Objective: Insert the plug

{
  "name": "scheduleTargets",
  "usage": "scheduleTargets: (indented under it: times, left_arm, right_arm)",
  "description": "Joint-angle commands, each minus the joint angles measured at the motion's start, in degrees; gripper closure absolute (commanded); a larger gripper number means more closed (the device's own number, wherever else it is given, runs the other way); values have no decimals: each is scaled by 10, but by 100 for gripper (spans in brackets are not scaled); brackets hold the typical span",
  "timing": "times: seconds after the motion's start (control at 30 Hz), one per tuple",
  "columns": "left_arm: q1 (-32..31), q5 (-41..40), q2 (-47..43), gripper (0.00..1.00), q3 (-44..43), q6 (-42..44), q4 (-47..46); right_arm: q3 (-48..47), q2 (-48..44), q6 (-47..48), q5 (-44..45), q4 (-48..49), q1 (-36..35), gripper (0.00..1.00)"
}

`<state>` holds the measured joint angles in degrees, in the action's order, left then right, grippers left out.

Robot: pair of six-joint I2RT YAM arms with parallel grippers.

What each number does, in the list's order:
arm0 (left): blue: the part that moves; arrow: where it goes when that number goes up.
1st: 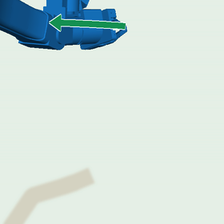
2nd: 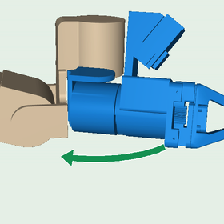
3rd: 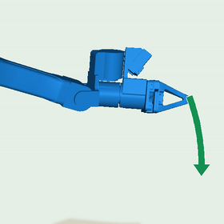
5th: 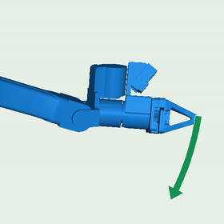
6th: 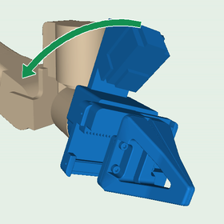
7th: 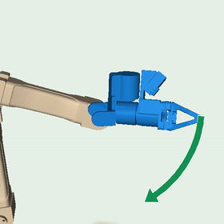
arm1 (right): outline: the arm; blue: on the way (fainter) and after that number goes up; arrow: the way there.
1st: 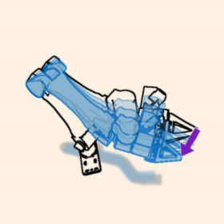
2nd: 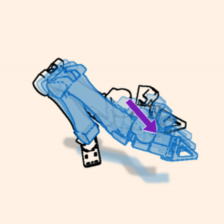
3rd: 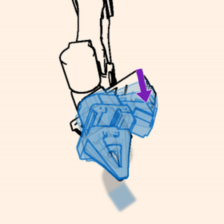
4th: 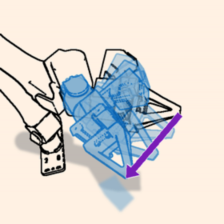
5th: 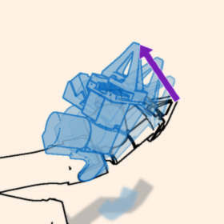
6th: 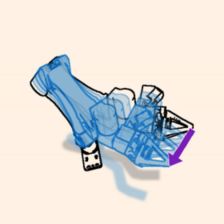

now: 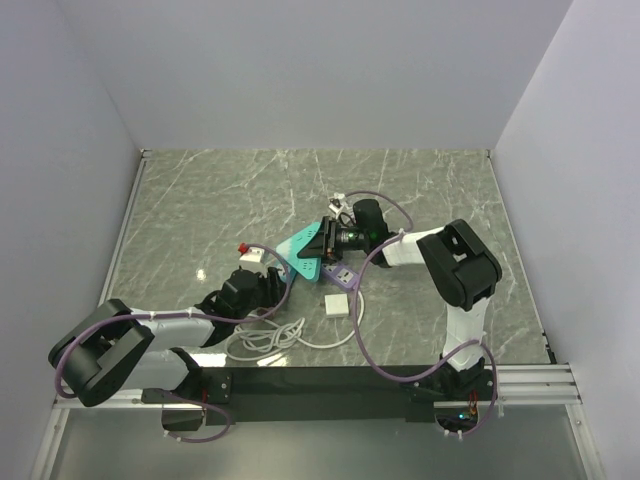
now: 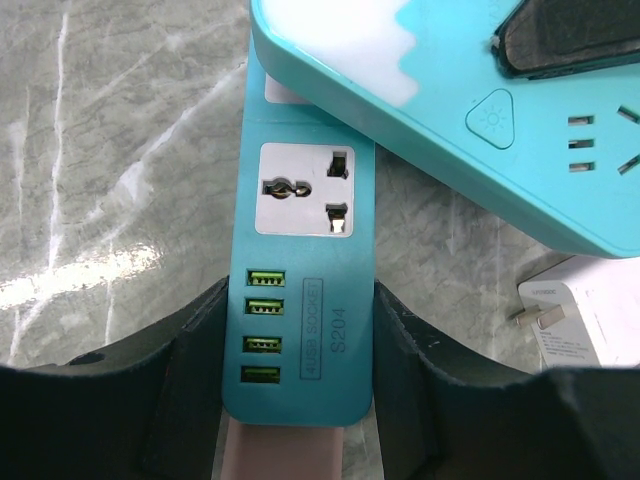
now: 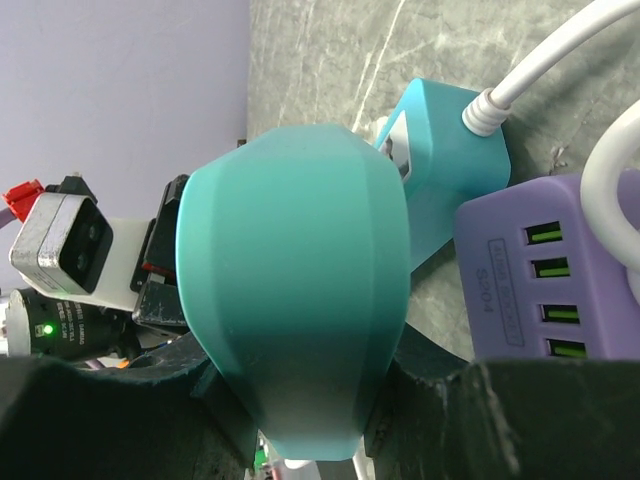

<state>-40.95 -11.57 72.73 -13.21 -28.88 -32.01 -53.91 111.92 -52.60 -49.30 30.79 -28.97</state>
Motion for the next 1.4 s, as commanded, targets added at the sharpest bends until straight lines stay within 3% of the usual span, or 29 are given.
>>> scheduleTargets:
  times: [0.0, 0.27, 0.6, 1.03, 1.37]
  left_arm:
    - [3, -26, -5, 100, -11, -3, -14]
    - [-2, -28, -10, 100, -7, 0, -19]
    - [-4, -35, -11, 100, -5, -3, -20]
    - [-4, -50, -22, 100, 4, -12, -22]
    - [-4, -50, -33, 100, 11, -12, -31]
  right_arm:
    - [14, -2, 35, 123, -139, 39, 100]
    - [5, -5, 43, 193, -205, 40, 100]
    - [28, 2, 19, 221, -204, 54, 100]
    - [140, -16, -33, 271, -156, 74, 100]
    - [134, -25, -27, 343, -215, 75, 100]
